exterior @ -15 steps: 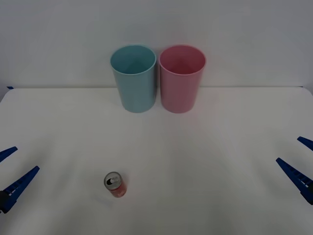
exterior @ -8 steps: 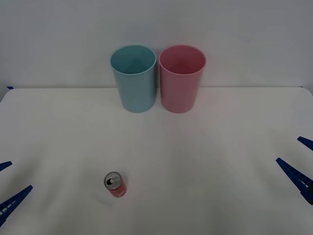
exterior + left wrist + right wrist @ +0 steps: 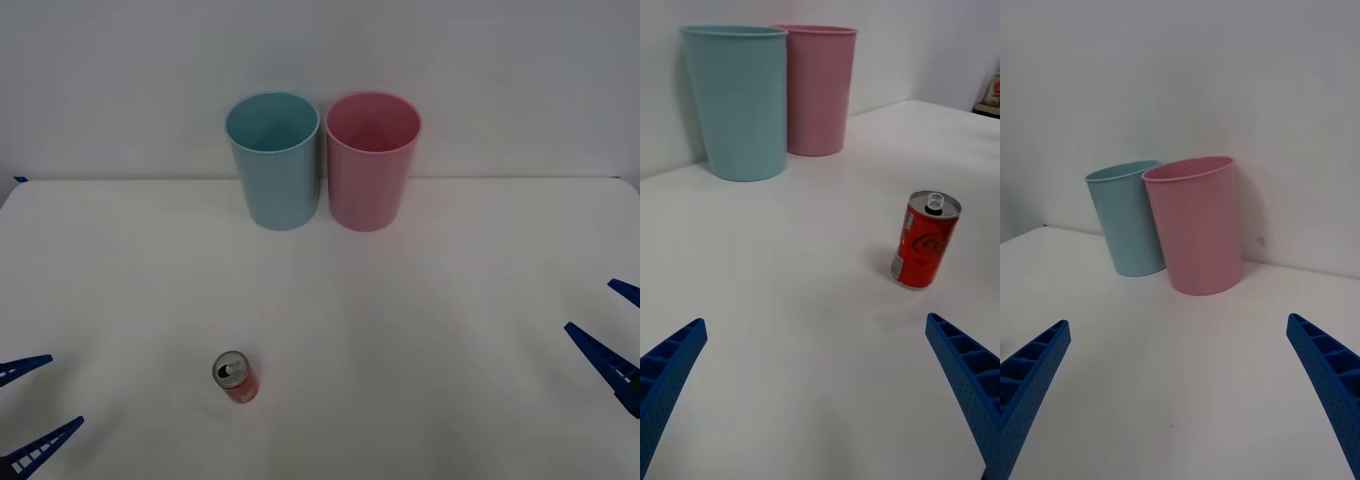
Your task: Grasp the object on the table and drop it into the matching bin: aluminum can to the light blue bin, PET bottle to the pink bin.
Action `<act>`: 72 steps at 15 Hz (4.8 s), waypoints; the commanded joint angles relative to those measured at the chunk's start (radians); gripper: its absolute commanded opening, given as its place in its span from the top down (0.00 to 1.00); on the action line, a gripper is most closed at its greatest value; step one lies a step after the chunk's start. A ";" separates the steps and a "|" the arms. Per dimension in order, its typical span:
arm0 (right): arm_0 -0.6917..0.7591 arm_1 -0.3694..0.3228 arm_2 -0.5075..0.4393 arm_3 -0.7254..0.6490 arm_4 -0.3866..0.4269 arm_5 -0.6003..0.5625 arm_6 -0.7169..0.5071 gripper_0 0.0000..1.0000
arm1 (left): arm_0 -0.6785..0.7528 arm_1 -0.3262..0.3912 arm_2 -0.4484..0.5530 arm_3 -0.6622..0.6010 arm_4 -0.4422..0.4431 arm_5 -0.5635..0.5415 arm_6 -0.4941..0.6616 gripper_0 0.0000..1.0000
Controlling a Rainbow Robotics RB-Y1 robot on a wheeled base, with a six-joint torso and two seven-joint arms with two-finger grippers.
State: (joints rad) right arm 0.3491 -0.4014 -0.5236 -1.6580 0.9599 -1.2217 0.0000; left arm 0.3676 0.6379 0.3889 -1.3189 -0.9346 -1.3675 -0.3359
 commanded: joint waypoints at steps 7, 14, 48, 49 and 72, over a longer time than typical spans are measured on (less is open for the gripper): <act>0.000 0.000 0.000 0.000 0.000 0.000 0.000 0.00 | -0.018 -0.020 -0.154 0.009 0.008 -0.002 -0.031 0.00; 0.000 0.000 0.000 0.000 0.000 0.000 0.000 0.00 | -0.064 -0.139 -0.193 0.007 -0.049 -0.001 -0.041 0.00; 0.000 0.000 0.000 0.000 0.000 0.000 0.000 0.00 | -0.243 -0.446 -0.191 0.090 -0.371 0.085 -0.132 0.00; 0.000 0.000 0.000 0.000 0.000 0.000 0.000 0.00 | -0.243 -0.446 -0.191 0.090 -0.371 0.085 -0.132 0.31; 0.000 0.000 0.000 0.000 0.000 0.000 0.000 0.00 | -0.272 -0.420 -0.110 0.020 -0.239 0.137 -0.051 1.00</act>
State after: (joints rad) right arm 0.3491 -0.4014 -0.5236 -1.6581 0.9599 -1.2217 0.0000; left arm 0.0953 0.2166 0.2731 -1.2790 -1.1828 -1.2445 -0.4005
